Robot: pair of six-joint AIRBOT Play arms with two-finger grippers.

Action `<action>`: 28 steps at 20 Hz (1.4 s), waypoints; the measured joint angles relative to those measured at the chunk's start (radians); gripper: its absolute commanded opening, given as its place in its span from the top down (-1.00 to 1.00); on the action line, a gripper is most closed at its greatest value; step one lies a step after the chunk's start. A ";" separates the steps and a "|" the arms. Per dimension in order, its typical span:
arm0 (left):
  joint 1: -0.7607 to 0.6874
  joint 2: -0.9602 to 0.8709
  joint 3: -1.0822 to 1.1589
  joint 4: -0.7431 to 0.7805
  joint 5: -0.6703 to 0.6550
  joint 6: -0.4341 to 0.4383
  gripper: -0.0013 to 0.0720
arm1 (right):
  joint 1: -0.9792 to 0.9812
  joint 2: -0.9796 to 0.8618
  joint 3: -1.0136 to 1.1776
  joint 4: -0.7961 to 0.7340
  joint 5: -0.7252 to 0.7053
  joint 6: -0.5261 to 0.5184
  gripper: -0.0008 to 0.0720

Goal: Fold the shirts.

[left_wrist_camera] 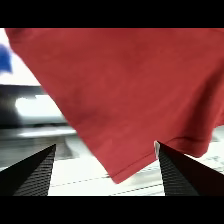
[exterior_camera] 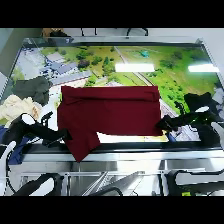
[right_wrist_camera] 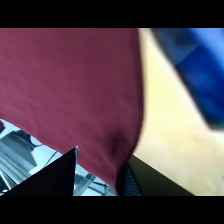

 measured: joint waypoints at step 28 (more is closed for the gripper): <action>0.010 0.079 0.275 -0.110 -0.043 0.068 0.94 | -0.088 0.061 0.048 -0.063 0.081 0.017 0.93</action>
